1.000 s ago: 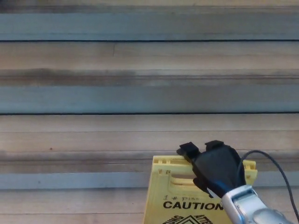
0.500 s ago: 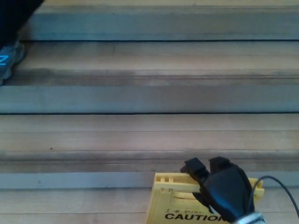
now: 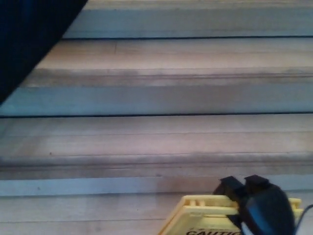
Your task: The robot uses its right hand to pick up a caution sign board kept on the stair and turn around and walk towards a pillar and place the sign against it
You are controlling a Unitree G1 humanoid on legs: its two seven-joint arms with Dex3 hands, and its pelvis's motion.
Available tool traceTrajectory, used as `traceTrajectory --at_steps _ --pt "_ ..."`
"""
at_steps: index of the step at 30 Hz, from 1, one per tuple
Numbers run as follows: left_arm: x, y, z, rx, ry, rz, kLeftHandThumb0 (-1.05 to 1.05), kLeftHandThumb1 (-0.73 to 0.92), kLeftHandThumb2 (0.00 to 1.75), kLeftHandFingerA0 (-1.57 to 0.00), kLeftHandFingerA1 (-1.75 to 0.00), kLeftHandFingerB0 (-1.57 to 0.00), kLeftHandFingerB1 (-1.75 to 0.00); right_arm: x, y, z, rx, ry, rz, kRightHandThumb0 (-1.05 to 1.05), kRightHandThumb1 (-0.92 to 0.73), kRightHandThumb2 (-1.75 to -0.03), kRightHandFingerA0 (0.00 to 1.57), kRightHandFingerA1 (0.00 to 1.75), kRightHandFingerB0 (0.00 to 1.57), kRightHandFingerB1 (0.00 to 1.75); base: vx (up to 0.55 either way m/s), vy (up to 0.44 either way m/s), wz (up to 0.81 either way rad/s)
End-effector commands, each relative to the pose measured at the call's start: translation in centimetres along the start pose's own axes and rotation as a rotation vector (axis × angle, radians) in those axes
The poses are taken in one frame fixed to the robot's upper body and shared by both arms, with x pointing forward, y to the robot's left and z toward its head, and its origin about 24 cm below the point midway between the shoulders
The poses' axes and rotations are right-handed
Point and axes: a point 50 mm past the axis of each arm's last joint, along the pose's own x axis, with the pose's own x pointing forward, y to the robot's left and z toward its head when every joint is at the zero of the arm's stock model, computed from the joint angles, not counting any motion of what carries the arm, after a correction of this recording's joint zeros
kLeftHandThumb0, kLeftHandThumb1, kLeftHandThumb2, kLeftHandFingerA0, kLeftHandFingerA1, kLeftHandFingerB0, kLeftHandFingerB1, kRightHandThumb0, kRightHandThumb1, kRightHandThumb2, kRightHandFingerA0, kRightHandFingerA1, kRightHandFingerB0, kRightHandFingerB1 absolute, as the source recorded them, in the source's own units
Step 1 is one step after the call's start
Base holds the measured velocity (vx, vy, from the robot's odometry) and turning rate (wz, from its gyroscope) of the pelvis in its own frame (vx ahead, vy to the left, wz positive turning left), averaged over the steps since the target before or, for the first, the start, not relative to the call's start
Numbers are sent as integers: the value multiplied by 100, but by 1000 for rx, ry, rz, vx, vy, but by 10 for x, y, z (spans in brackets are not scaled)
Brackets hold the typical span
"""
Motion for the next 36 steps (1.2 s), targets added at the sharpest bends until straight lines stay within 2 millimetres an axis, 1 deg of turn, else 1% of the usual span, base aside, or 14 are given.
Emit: traceTrajectory --at_steps 1,3,4,5,6,7,8,14,17,22,25,30,31,36 --pt "1 9 9 15 -61 31 -32 38 74 -107 -75 -98 -67 29 -56 -9 39 -137 -328 -13 -67 -89 93 162 75 108 0 0 0" --pt "1 9 10 17 -65 33 -32 38 74 -107 -75 -98 -67 32 -60 -9 33 -147 -342 -13 -67 -89 93 162 75 108 0 0 0" --pt "2 9 12 20 -73 28 -34 38 74 -108 -77 -97 -68 38 -67 -9 15 -160 -367 -13 -55 -96 112 157 84 108 0 0 0" --pt "2 8 12 23 -79 24 -32 39 74 -109 -76 -98 -67 41 -72 -9 6 -167 -388 -11 -55 -103 92 175 77 120 0 0 0" --pt "2 8 13 26 -84 20 -32 39 74 -109 -76 -98 -67 43 -76 -9 6 -168 -403 -11 -55 -103 92 175 77 120 0 0 0" --pt "4 6 14 22 -87 12 -35 39 72 -107 -74 -96 -66 51 -87 -10 1 -169 -464 -7 -50 -116 122 137 87 112 0 0 0" --pt "6 5 16 19 -89 10 -35 40 71 -107 -74 -97 -65 56 -94 -11 -7 -173 -502 -4 -46 -119 95 173 81 131 0 0 0" --pt "11 0 21 9 -93 21 -30 40 74 -110 -75 -97 -67 66 -116 -8 -20 -225 -570 -7 -49 -109 95 170 88 120 0 0 0" --pt "10 5 25 -25 -125 22 -36 36 75 -115 -77 -101 -68 42 -119 8 47 -262 -556 -7 -53 -101 96 167 87 111 0 0 0" --pt "7 13 22 -18 -114 46 -33 42 70 -112 -75 -99 -68 -5 -121 28 118 -312 -514 -7 -47 -114 95 170 87 114 2 -1 1" --pt "6 11 17 -34 -91 53 -30 40 71 -111 -73 -99 -67 -58 -135 40 179 -306 -487 -8 -49 -116 92 175 86 111 0 0 0" --pt "8 7 18 -22 -90 56 -34 42 67 -114 -72 -101 -67 -91 -151 48 207 -317 -422 -9 -54 -106 89 175 80 111 0 0 0" --pt "9 5 19 -21 -104 46 -36 41 66 -114 -72 -101 -67 -99 -155 47 218 -318 -413 -6 -56 -90 86 171 81 108 0 0 0" --pt "11 2 21 -41 -109 32 -34 41 68 -113 -70 -99 -65 -110 -167 43 223 -306 -401 -14 -61 -77 92 167 86 100 0 0 -2"
